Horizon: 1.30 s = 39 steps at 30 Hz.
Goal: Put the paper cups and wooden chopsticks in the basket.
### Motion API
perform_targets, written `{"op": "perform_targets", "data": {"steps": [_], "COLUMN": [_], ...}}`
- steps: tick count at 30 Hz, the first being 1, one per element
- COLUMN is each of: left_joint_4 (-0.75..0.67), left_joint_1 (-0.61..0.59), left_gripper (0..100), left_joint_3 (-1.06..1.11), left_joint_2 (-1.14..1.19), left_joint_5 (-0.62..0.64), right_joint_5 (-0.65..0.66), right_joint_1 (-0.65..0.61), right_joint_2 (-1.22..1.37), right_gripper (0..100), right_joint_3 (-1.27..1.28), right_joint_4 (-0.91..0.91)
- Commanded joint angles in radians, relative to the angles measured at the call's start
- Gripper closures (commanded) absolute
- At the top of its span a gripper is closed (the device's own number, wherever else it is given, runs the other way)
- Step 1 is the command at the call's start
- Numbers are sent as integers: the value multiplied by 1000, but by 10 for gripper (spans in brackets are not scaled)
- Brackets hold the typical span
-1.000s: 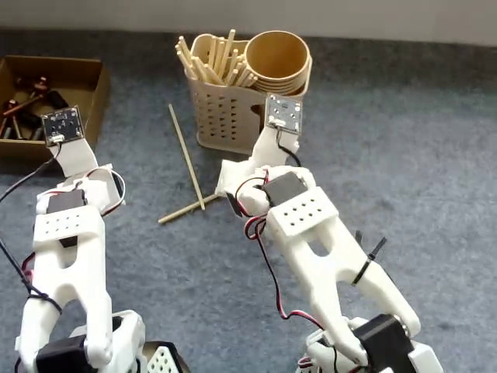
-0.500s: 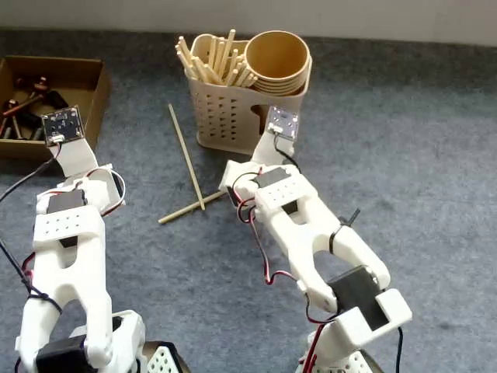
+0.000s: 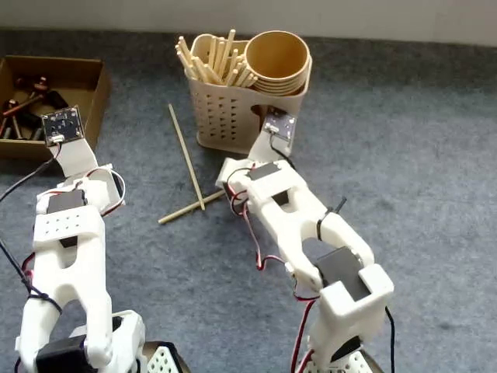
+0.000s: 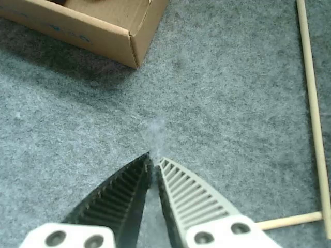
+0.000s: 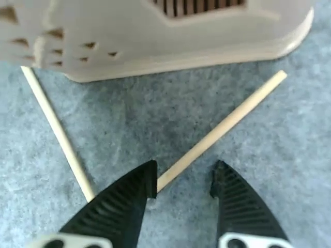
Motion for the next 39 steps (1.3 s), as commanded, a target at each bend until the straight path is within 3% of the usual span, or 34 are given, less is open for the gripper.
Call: {"op": "perform_targets", "data": {"steps": [1,18,22,28,39], "left_joint_4": [-20,-20,-20,-20,-20], "left_joint_1": [-12,-12,-12,-12,-13], "left_gripper": [995,995,995,995,995], "left_joint_3": [-5,-7,-7,-7,-7], "left_joint_2": [-28,-28,-28,-28,-28], "left_joint_5": [-8,-8,-8,-8,-8], "right_joint_5": [-12,-81,-80,-77,-74], "right_joint_1": [2,2,1,-33,-77], "right_joint_2": [45,446,463,461,460], "right_gripper": [821,822,841,997,992], "right_joint_3": [-114,-621,-651,-653,-656], "right_joint_4": [114,662,708,716,869]}}
